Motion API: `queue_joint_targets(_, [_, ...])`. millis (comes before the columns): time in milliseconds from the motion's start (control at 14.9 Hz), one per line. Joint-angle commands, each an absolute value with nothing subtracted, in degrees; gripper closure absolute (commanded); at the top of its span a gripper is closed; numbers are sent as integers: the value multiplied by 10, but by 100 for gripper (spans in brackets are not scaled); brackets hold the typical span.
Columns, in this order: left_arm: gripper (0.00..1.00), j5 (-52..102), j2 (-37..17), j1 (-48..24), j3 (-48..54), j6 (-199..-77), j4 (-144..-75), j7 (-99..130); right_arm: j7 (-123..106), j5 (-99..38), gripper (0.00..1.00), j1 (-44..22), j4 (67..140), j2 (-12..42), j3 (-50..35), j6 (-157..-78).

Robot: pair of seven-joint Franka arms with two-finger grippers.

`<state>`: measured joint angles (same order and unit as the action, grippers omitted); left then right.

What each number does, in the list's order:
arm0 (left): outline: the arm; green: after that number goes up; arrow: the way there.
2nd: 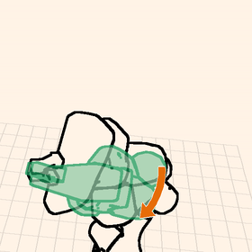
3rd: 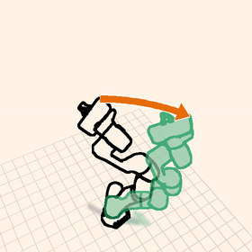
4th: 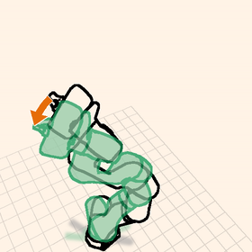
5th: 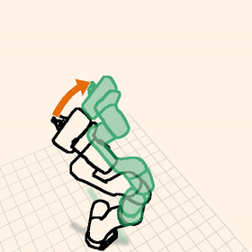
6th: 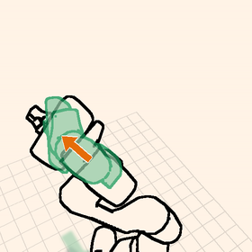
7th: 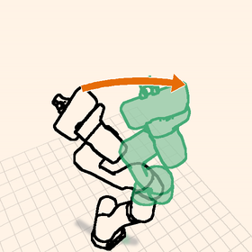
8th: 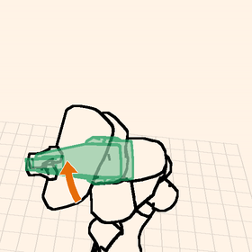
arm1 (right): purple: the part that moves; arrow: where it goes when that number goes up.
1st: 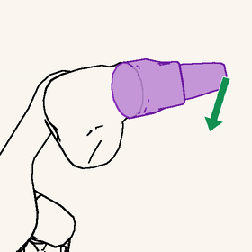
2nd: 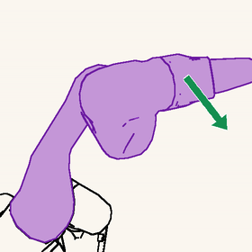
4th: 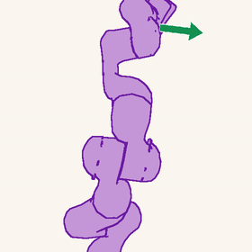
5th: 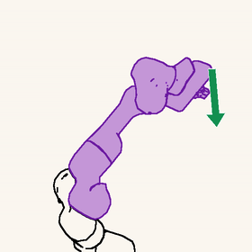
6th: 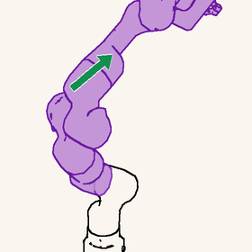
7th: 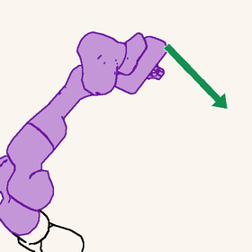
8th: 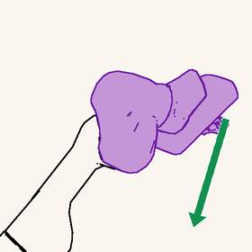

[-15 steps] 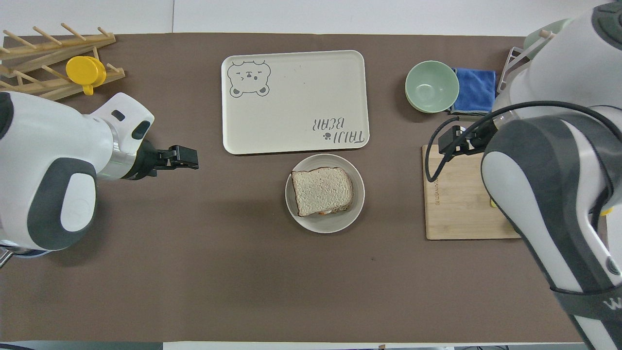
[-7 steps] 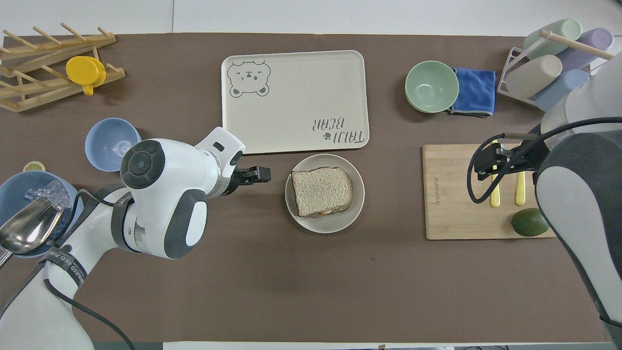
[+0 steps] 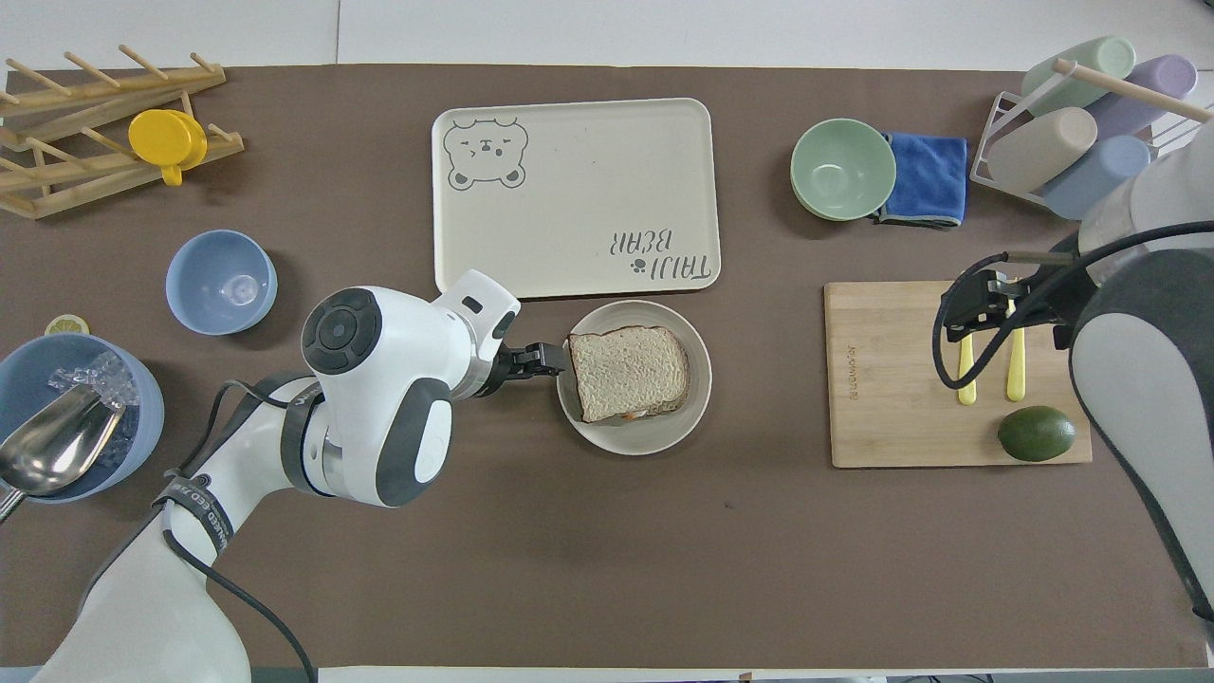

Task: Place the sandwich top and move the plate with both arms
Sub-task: 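Grip the plate rim with the left gripper and slide it onto the tray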

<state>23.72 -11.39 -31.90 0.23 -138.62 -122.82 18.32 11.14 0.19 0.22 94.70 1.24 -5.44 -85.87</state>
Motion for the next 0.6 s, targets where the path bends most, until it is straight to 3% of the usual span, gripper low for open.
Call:
queue_joint_targets(0, [2, 256, -116, -331, -5, -1393, -1227, 161, 85, -1, 0, 22, 938, 10, -53, -860])
queue_joint_targets(268, [11, 256, -118, -343, -5, -1386, -1227, 120, 21, -2, 0, 25, 920, 8, -17, -841])
queue_joint_targets(535, [13, 256, -121, -351, -6, -1387, -1225, 106, 12, -11, 0, 35, 896, 11, -6, -832])
